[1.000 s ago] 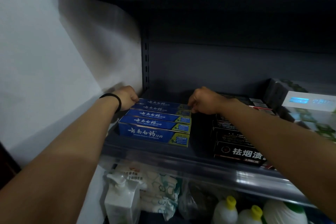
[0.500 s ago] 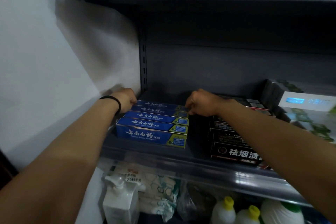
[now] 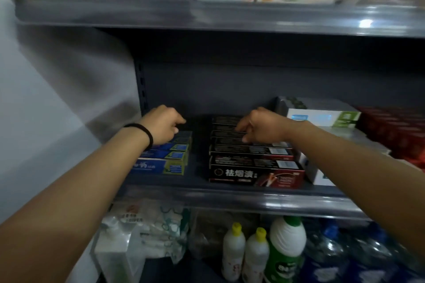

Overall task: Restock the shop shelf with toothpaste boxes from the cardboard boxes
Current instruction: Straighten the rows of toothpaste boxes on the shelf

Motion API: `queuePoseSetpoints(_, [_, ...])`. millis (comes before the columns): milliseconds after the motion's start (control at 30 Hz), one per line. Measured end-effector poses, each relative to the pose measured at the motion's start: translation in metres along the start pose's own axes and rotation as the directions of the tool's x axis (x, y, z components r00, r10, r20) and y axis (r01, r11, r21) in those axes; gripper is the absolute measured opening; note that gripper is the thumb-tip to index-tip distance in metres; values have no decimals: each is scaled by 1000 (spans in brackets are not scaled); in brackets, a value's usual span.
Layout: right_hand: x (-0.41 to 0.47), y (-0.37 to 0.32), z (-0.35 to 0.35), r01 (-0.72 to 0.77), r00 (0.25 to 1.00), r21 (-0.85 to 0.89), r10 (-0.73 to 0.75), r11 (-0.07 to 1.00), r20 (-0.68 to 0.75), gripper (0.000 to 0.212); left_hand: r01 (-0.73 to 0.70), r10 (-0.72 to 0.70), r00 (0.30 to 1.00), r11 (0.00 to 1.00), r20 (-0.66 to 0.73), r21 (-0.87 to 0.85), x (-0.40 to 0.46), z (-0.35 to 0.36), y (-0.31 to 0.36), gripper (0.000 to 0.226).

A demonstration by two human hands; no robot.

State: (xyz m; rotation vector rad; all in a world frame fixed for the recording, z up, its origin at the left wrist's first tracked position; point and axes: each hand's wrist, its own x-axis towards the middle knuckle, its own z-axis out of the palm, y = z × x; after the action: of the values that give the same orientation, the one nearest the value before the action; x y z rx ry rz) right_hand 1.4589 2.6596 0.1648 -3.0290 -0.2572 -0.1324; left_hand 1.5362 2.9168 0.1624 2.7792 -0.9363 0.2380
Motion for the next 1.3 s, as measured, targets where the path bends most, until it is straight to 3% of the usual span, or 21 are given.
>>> queuePoseSetpoints(233, [-79,38,1,-33,995,-56,39,998,97,44,-237,235,959,971,156,-6,-18,24,97,40])
queuePoseSetpoints(467, [-111,60,16,-92,987,-5,91,996,130,51,-203,175,965,970,198,134,-28,43,114,53])
queuePoseSetpoints(600, [-110,66,24,-89,989,5,88,996,119,41,-139,109,978,976,178,169,-25,48,100,50])
queuePoseSetpoints(1133, [-102,69,28,-92,994,-4,92,996,63,33,-145,129,975,986,180,81,0,57,87,46])
queuePoseSetpoints(1300, [-101,75,27,-103,994,-3,103,995,36,48,-108,99,982,993,163,48,2,55,78,57])
